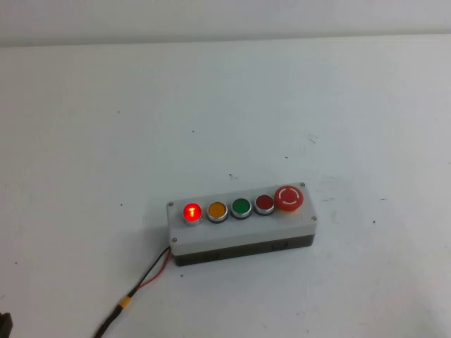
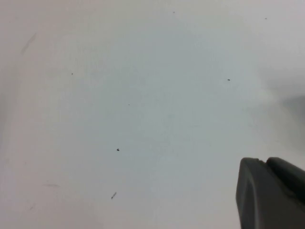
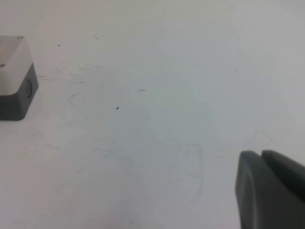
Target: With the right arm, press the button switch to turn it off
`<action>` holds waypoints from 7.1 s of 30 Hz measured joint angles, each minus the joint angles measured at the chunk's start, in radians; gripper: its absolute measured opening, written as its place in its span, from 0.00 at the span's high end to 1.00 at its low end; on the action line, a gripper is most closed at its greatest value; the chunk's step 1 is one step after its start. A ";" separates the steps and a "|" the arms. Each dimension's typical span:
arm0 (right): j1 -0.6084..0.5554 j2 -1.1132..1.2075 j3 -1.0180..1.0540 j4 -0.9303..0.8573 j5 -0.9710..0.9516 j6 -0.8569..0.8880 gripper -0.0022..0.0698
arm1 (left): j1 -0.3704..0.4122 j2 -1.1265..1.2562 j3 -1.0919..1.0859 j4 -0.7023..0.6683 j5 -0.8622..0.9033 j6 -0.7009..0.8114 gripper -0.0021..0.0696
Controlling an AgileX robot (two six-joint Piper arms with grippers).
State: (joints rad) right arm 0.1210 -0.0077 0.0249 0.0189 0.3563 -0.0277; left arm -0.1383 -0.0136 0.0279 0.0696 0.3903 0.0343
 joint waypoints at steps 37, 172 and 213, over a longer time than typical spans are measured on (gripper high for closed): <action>0.000 0.000 0.000 0.026 -0.013 0.000 0.99 | 0.000 0.000 0.000 0.000 0.000 0.000 0.97; 0.674 1.439 -1.568 -0.001 0.886 0.083 0.99 | 0.000 0.000 0.000 0.000 0.000 0.000 0.97; -0.084 0.168 -0.055 -0.124 -0.244 0.099 0.99 | 0.000 0.000 0.000 0.000 0.000 0.000 0.97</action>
State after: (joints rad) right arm 0.0373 0.1606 -0.0300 -0.1053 0.1128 0.0718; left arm -0.1383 -0.0136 0.0279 0.0696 0.3903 0.0343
